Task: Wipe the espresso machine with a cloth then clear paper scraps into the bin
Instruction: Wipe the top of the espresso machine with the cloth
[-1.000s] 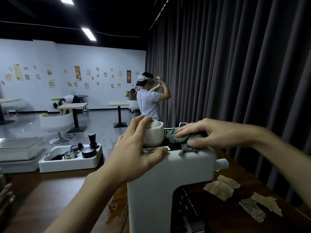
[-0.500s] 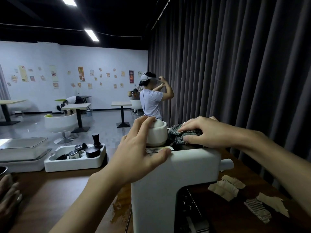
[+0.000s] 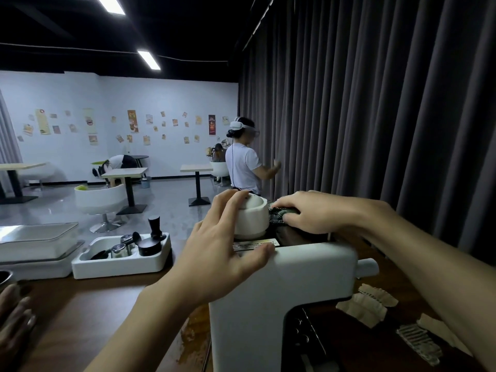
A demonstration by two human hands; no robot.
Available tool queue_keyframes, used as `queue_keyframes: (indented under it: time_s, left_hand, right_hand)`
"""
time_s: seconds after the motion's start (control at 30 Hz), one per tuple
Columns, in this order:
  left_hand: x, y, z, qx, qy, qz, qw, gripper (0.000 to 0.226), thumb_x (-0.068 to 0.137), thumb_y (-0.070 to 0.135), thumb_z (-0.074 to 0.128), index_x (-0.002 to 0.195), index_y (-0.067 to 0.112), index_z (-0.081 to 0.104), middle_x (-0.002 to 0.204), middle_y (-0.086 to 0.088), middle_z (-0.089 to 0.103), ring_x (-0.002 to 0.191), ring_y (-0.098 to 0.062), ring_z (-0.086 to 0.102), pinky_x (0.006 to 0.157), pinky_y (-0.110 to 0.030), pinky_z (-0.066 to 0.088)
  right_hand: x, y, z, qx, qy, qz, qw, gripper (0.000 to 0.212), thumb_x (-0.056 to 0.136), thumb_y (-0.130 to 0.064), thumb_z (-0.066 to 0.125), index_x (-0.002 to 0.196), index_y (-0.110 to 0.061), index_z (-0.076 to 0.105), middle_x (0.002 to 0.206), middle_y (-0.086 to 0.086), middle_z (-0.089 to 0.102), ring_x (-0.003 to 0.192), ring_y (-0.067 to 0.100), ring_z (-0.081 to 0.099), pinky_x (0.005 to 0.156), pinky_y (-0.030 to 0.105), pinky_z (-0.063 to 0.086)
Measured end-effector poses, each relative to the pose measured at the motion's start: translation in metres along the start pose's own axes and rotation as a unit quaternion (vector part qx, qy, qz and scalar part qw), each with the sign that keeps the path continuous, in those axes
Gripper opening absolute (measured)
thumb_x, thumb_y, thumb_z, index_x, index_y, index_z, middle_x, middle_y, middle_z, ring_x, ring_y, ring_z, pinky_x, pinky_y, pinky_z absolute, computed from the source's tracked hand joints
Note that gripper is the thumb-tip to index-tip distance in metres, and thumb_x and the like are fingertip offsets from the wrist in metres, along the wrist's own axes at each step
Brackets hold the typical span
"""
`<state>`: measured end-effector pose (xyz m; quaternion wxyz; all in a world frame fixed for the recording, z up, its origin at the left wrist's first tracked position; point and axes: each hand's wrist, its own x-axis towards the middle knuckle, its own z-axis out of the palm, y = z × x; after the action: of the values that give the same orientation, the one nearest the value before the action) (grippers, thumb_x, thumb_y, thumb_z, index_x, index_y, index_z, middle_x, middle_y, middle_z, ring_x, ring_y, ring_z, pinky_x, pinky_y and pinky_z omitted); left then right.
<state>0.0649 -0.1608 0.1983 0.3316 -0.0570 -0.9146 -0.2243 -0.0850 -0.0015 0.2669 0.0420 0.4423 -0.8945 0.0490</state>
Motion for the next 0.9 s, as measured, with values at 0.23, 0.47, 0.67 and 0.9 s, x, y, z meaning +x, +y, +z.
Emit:
queue_keyframes:
  time_s: [0.23, 0.47, 0.67, 0.9]
  left_hand:
    - [-0.001, 0.001, -0.001, 0.003, -0.005, -0.008, 1.0, 0.085, 0.074, 0.077, 0.048, 0.147, 0.042, 0.022, 0.146, 0.029, 0.019, 0.123, -0.013, 0.047, 0.105, -0.044, 0.042]
    - [-0.002, 0.002, -0.001, -0.001, -0.008, -0.011, 1.0, 0.087, 0.075, 0.078, 0.048, 0.149, 0.04, 0.022, 0.147, 0.029, 0.018, 0.123, -0.015, 0.047, 0.105, -0.048, 0.042]
    - [-0.002, 0.003, -0.001, -0.003, -0.005, -0.008, 1.0, 0.088, 0.076, 0.076, 0.048, 0.151, 0.037, 0.022, 0.148, 0.026, 0.019, 0.126, -0.016, 0.047, 0.106, -0.047, 0.042]
    - [-0.002, -0.001, 0.001, -0.002, 0.003, 0.005, 1.0, 0.079, 0.077, 0.075, 0.047, 0.144, 0.048, 0.016, 0.143, 0.035, 0.016, 0.118, -0.009, 0.046, 0.104, -0.043, 0.043]
  right_hand:
    - [-0.027, 0.005, -0.006, 0.02, -0.026, -0.014, 0.999, 0.043, 0.099, -0.035, 0.046, 0.142, -0.038, 0.044, 0.149, -0.008, 0.044, 0.133, 0.013, 0.041, 0.105, 0.028, 0.032]
    - [-0.073, 0.007, 0.003, -0.041, 0.037, -0.069, 0.996, 0.039, 0.101, -0.041, 0.037, 0.139, -0.046, 0.039, 0.142, -0.013, 0.051, 0.136, -0.003, 0.024, 0.09, 0.001, -0.029]
    - [-0.07, -0.003, 0.001, -0.066, 0.023, -0.075, 0.995, 0.055, 0.091, -0.062, 0.018, 0.129, -0.037, 0.048, 0.134, -0.02, 0.053, 0.129, -0.005, 0.041, 0.116, 0.03, -0.019]
    - [-0.003, -0.005, 0.003, -0.098, -0.057, -0.025, 0.993, 0.045, 0.103, -0.045, 0.021, 0.147, -0.041, 0.03, 0.154, -0.017, 0.034, 0.147, 0.004, 0.016, 0.117, 0.052, -0.013]
